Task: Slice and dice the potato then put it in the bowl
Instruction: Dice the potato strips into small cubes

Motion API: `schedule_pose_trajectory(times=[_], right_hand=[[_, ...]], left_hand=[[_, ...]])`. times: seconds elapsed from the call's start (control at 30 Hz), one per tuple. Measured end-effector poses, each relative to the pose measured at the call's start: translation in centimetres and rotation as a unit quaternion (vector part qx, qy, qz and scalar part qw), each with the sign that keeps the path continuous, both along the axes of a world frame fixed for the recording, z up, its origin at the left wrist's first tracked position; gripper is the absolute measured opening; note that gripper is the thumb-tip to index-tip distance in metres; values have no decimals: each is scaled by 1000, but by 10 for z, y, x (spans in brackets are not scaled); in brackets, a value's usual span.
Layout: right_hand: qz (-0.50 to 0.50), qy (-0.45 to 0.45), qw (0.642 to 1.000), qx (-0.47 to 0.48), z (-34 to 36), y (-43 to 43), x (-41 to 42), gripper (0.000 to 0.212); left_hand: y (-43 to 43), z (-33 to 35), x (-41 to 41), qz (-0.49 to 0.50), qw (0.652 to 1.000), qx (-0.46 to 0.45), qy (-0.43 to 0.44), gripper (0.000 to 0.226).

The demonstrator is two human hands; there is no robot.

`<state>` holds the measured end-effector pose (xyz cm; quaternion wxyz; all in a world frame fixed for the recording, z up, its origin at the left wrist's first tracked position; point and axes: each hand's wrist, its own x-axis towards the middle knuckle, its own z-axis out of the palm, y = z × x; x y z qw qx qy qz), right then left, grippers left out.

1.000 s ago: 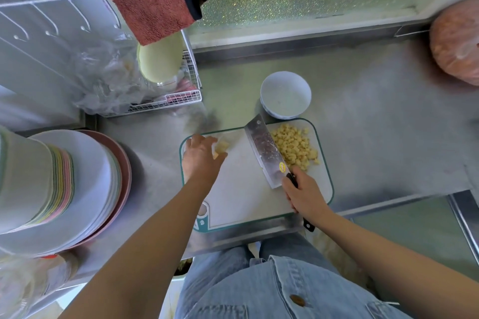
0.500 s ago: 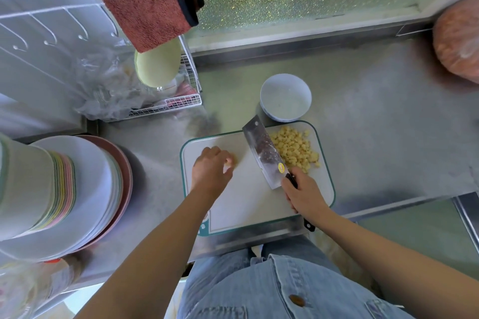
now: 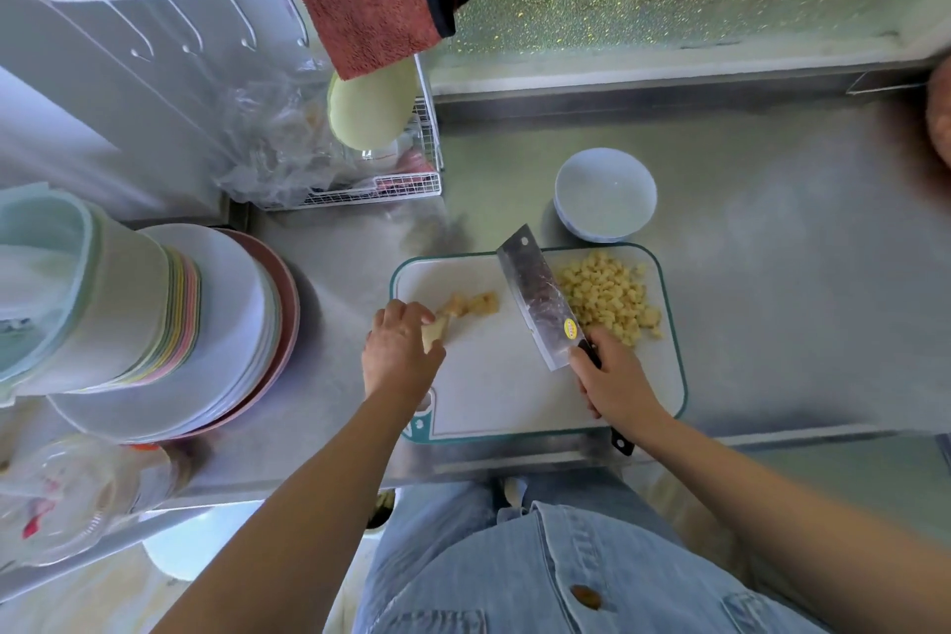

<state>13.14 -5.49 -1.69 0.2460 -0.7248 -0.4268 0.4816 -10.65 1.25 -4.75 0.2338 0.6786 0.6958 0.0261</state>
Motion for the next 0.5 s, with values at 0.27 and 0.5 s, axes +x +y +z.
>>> schedule_pose_trajectory(times=[0.27,0.5], right_hand=[[16,8,1000,3,1,-1,4,17],[13,10,1000,4,3,-6,6,15]], left_hand=[[3,8,-1,30,999,-26,12,27],[8,14,10,60,989,-34,-128,8]])
